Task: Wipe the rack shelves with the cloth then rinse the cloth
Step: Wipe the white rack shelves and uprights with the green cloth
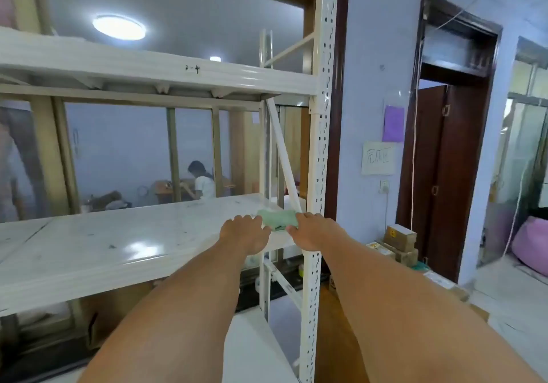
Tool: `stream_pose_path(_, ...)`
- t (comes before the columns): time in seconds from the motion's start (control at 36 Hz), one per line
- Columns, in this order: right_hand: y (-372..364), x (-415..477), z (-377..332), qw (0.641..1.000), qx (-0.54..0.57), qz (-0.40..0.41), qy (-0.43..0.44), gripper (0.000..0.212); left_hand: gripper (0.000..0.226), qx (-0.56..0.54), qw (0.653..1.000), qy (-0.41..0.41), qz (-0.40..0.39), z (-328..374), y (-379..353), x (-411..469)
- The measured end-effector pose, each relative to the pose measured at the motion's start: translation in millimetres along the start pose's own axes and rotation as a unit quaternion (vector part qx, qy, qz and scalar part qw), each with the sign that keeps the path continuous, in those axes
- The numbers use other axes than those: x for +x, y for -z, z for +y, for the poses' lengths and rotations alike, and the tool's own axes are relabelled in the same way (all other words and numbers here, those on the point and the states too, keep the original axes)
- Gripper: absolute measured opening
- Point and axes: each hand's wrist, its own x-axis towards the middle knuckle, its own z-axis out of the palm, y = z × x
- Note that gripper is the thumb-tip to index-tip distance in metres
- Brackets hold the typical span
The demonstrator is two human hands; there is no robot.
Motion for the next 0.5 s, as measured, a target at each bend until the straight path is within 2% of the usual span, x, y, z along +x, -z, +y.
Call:
stream_pose_path(0.17, -19, 37, 11, 0.999, 0.024, -0.024, 0.013, 0.053, 0.052, 0.007, 1.0, -0.005, -0.01, 14, -18, 31)
stream_pose_path(0.36, -30, 70, 25, 0.997, 0.066, -0.016, 0.039, 0.044, 0.042, -0.052, 0.998, 0.019, -0.003, 22, -36, 56)
stream_pose_path(0.5, -31, 89, 33, 0.995, 0.071, -0.028, 0.066, 0.046, 0.042, -0.047, 0.999, 0.022, 0.014, 27, -46, 68)
